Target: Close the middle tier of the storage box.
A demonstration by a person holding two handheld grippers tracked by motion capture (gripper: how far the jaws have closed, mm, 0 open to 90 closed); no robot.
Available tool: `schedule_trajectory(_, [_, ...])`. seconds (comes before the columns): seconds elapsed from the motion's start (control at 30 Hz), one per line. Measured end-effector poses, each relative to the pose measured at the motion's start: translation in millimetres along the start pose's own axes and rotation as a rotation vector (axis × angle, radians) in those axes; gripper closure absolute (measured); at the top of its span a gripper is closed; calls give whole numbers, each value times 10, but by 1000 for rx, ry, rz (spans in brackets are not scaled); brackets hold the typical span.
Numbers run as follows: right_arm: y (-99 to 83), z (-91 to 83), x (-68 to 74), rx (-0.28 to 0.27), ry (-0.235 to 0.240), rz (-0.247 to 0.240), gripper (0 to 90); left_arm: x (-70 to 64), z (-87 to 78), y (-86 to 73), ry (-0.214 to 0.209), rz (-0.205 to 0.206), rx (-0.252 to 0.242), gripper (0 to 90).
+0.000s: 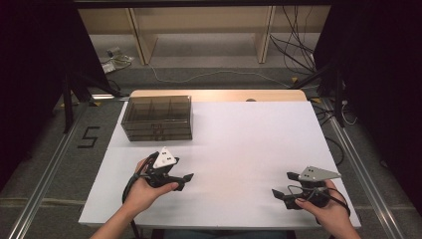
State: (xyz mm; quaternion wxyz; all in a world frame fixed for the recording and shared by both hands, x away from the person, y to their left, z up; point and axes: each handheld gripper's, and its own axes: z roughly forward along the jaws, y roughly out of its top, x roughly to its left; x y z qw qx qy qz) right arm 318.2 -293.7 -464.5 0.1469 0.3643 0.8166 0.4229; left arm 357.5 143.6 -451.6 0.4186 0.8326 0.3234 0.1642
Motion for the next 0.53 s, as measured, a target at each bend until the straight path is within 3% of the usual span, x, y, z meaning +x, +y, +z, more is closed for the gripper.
schedule_trajectory(0.23, [0, -1, 1, 3, 2, -7, 163, -23, 5, -63, -22, 7, -2, 253])
schedule_trajectory(0.53, [-2, 4, -3, 8, 3, -11, 163, 20, 2, -73, -16, 4, -4, 253])
